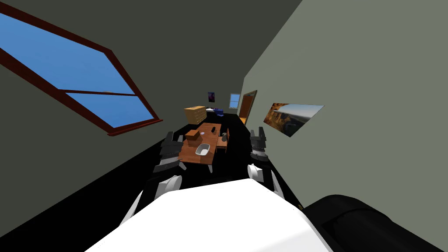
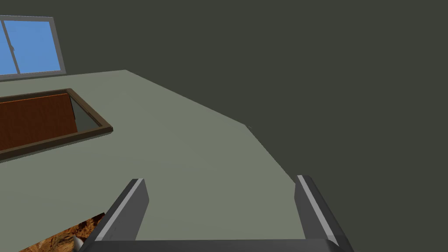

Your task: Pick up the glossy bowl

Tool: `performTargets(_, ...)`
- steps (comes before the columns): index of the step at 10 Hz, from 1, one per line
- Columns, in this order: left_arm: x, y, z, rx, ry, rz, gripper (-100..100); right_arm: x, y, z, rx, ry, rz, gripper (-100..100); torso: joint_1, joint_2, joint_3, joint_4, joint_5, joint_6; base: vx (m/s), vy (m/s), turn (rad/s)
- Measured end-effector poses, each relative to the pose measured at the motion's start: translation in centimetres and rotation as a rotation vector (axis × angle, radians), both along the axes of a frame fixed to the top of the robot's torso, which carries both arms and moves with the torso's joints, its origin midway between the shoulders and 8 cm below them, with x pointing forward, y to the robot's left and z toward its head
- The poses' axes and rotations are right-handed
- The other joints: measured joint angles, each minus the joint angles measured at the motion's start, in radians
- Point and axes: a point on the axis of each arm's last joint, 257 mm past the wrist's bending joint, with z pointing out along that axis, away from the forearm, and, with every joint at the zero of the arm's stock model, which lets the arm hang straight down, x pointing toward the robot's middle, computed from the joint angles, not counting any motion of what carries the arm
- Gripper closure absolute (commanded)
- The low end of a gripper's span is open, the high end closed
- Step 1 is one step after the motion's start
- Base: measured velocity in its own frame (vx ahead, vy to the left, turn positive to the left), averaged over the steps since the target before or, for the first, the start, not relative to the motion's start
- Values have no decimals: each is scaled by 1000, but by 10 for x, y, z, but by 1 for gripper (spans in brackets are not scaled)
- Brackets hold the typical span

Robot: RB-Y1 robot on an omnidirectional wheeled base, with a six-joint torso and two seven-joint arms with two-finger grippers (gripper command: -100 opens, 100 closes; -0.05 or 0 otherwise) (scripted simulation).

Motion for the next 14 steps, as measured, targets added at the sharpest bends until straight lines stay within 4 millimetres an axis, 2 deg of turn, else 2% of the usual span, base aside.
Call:
performTargets(2,7,-5,-6,24,19,-25,-100,0,0,0,0,0,0,0,1,1,0,0,0,0,-20,17,-18)
performTargets(5,27,-18,-24,53,69,-74,-100,0,0,0,0,0,0,0,2,2,1,0,1,0,-39,30,-30)
performTargets(8,51,-35,-46,62,134,-127,-100,0,0,0,0,0,0,0,3,3,2,1,1,0,-56,39,-40)
performTargets(12,91,-65,-89,67,242,-203,-100,0,0,0,0,0,0,0,3,4,2,1,1,0,-63,43,-34)
performTargets(14,104,-77,-100,67,278,-225,-100,0,0,0,0,0,0,0,2,2,1,1,0,0,-40,34,-36)
